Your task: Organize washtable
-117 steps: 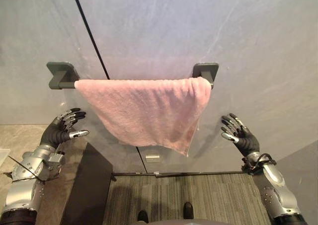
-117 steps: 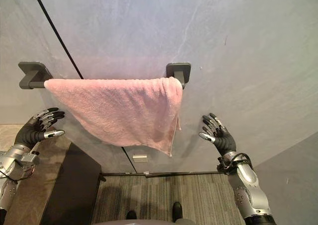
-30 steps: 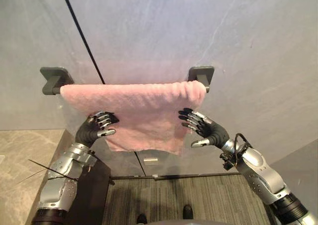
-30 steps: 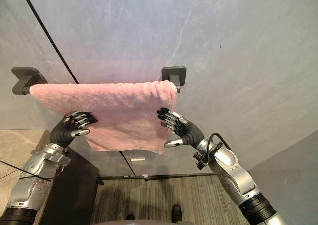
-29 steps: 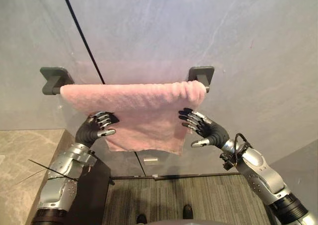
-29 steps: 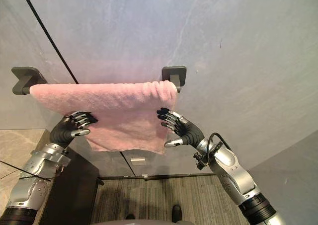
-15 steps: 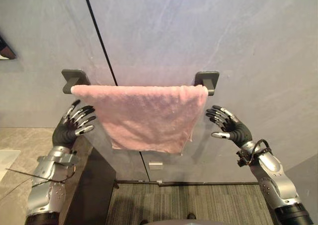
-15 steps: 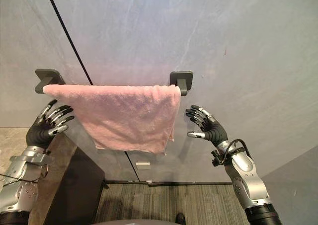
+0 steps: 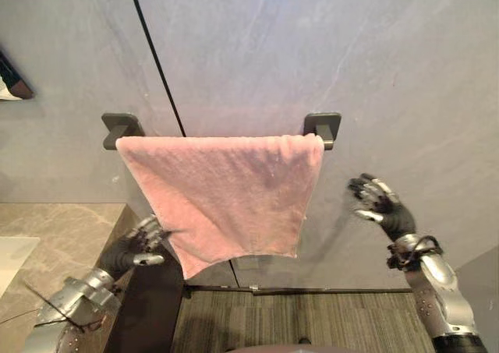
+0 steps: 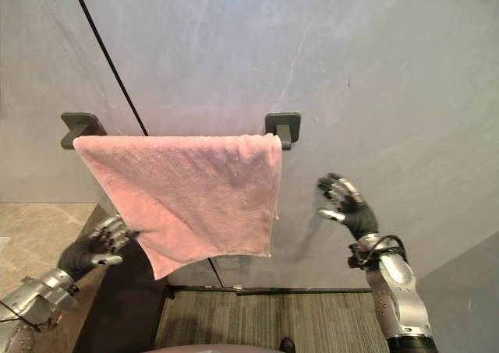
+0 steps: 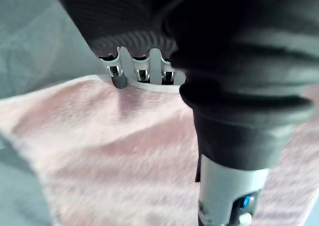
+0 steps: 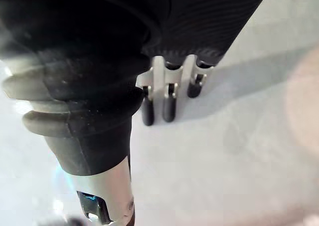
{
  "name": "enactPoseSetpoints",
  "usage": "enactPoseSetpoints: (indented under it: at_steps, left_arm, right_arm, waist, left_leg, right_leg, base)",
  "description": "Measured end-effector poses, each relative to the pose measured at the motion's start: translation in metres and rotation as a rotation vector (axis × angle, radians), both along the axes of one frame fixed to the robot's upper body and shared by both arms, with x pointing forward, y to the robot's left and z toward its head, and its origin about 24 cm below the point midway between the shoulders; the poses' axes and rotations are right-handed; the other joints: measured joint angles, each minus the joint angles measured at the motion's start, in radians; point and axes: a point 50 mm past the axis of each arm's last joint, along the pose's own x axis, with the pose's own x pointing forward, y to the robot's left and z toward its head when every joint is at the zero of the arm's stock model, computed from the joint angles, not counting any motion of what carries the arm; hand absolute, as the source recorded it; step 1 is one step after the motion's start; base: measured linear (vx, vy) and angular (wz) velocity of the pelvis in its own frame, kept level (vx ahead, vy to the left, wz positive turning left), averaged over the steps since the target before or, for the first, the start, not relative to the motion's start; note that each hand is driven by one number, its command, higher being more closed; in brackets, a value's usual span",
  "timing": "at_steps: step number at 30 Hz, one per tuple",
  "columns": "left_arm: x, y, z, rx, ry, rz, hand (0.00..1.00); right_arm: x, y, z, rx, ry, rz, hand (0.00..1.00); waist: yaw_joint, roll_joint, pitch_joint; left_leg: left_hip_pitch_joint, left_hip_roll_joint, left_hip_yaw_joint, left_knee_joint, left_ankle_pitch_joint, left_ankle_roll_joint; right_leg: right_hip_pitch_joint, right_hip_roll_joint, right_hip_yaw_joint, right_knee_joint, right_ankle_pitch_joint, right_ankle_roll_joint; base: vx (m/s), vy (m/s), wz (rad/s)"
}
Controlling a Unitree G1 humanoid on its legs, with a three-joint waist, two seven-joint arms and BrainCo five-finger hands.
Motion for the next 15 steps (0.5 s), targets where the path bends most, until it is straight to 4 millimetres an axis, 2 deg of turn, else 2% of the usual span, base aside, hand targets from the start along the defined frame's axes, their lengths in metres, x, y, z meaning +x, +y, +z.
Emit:
enactPoseSetpoints:
  at_steps: [1,4,6,8,11,15]
  left_arm:
    - [-0.002,0.007,0.005,-0.004,-0.033,0.062,0.0]
    - [-0.002,0.012,0.008,-0.011,-0.056,0.112,0.0]
    - [-0.004,0.008,0.003,-0.038,-0.058,0.125,0.0]
    - [-0.007,0.002,-0.006,-0.085,-0.057,0.145,0.0]
    - [-0.018,-0.008,-0.026,-0.164,-0.02,0.195,0.0]
    - [-0.036,-0.023,-0.076,-0.2,0.164,0.356,0.0]
  right_arm:
    - [-0.003,-0.009,0.003,0.006,-0.018,-0.055,0.0]
    - [-0.009,-0.02,0.008,0.023,-0.059,-0.138,0.0]
    - [-0.017,-0.017,0.004,0.049,-0.069,-0.159,0.0]
    - [-0.028,-0.011,-0.011,0.109,-0.032,-0.182,0.0]
    - [-0.041,0.0,-0.03,0.183,0.026,-0.199,0.0]
    - [-0.048,0.022,-0.059,0.28,0.141,-0.175,0.0]
  waist:
    - [0.0,0.001,-0.001]
    - [-0.003,0.008,-0.006]
    - [-0.003,0.012,-0.008]
    - [-0.004,0.012,-0.007]
    - [-0.003,0.013,-0.006]
    - [-0.004,0.014,-0.004]
  left_leg:
    - [0.0,0.0,-0.001,0.0,0.0,0.0]
    - [0.001,0.001,-0.004,0.0,0.001,0.001]
    - [0.001,0.002,-0.01,0.0,0.0,0.0]
    - [0.0,0.003,-0.021,0.0,0.0,0.0]
    - [0.001,0.004,-0.026,0.0,-0.001,0.0]
    - [0.001,0.01,-0.026,0.0,-0.001,0.0]
  right_leg:
    - [0.001,0.0,-0.001,0.0,0.0,0.0]
    - [0.003,0.0,-0.004,0.0,0.002,0.004]
    - [0.005,0.001,-0.01,0.0,-0.001,0.004]
    - [0.011,0.001,-0.021,0.0,-0.007,0.0]
    - [0.014,0.001,-0.025,0.0,-0.012,-0.003]
    - [0.014,0.002,-0.025,0.0,-0.013,-0.003]
  base:
    - [0.0,0.0,0.0]
    - [0.0,-0.003,0.01]
    - [0.0,-0.01,0.08]
    - [0.0,-0.013,0.15]
    - [0.0,-0.007,0.06]
    - [0.0,0.0,0.0]
